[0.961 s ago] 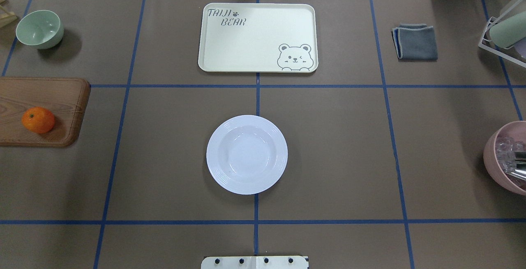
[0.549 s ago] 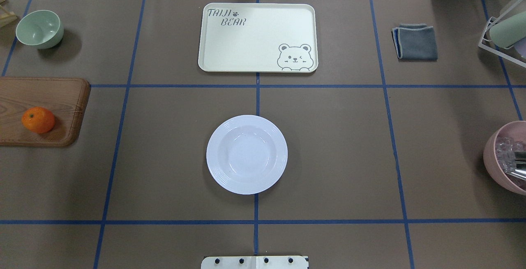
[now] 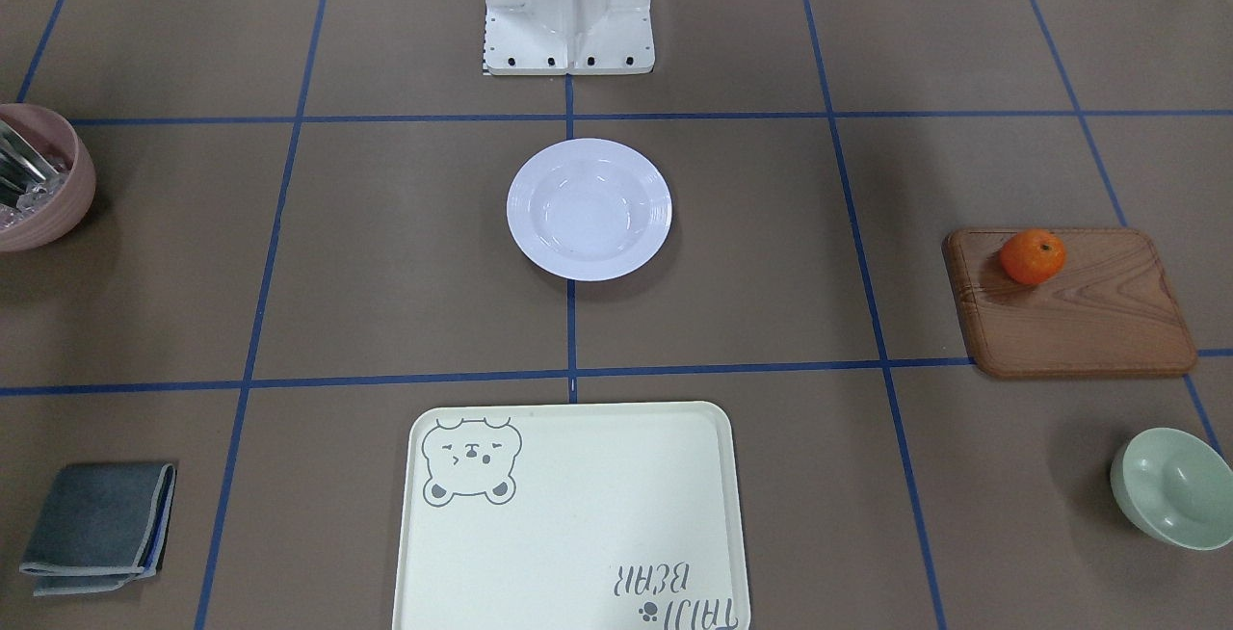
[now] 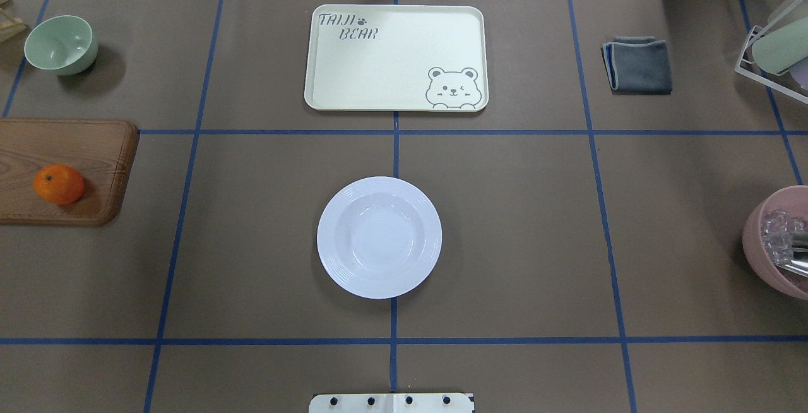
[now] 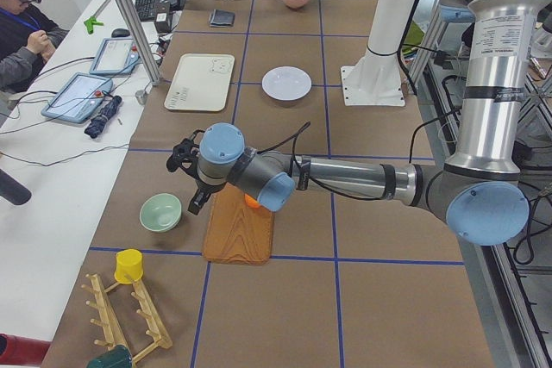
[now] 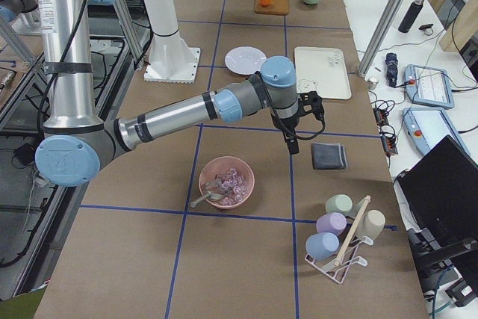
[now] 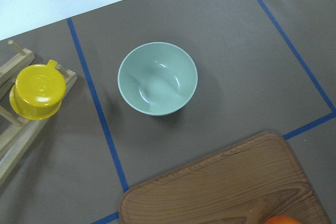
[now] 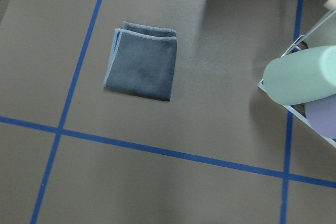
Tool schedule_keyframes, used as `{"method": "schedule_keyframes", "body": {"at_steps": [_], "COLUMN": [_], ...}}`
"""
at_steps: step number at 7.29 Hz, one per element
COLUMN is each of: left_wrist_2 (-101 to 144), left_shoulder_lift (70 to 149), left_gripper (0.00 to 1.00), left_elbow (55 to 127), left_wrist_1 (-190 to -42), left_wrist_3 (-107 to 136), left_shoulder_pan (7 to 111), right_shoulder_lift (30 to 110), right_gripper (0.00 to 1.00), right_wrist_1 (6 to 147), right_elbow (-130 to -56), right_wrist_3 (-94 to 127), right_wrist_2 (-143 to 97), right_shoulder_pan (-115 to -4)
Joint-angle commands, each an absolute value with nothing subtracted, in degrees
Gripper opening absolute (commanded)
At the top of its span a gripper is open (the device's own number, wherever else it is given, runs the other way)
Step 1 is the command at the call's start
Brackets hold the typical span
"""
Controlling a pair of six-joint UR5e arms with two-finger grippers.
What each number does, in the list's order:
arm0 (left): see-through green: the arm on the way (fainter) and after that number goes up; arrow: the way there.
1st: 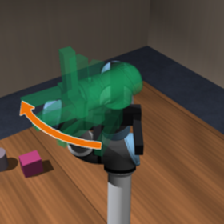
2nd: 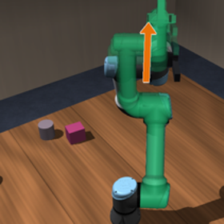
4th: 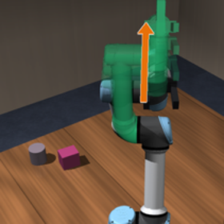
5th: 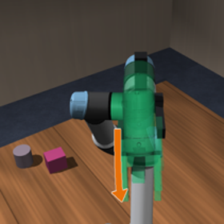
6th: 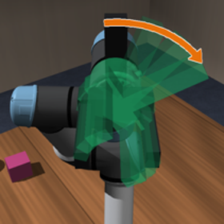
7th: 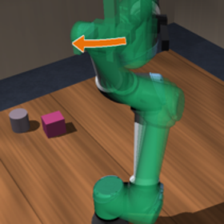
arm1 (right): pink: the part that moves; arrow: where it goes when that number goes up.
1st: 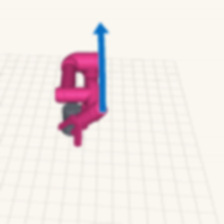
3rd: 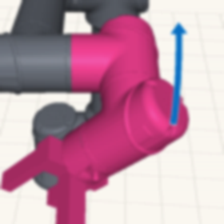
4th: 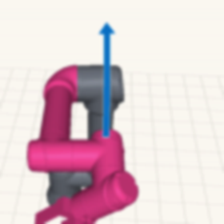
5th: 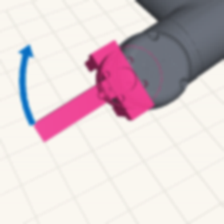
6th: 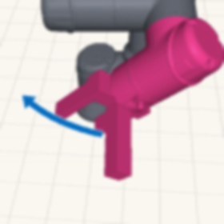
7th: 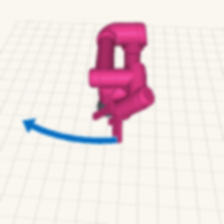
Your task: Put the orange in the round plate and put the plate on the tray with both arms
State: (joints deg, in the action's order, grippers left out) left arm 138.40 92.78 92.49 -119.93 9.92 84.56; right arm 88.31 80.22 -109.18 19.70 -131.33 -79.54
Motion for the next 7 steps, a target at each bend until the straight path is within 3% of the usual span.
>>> {"method": "schedule_keyframes", "body": {"at_steps": [1,3,7], "left_wrist_2": [131.9,125.5,119.1], "left_shoulder_lift": [91.2,87.7,84.8], "left_gripper": [0.99,0.99,0.99], "left_elbow": [94.6,95.2,95.1], "left_wrist_1": [-120.2,-123.3,-131.8], "left_wrist_3": [21.4,26.8,40.7], "left_shoulder_pan": [75.7,68.2,57.0], "right_shoulder_lift": [88.1,88.1,88.2], "right_gripper": [0.99,0.99,1.0], "right_wrist_1": [72.9,72.9,72.9], "right_elbow": [-110.6,-112.4,-112.4], "right_wrist_3": [42.1,49.6,49.7], "right_wrist_2": [-122.4,-116.1,-115.3], "right_shoulder_pan": [-67.7,-60.3,-58.7]}}
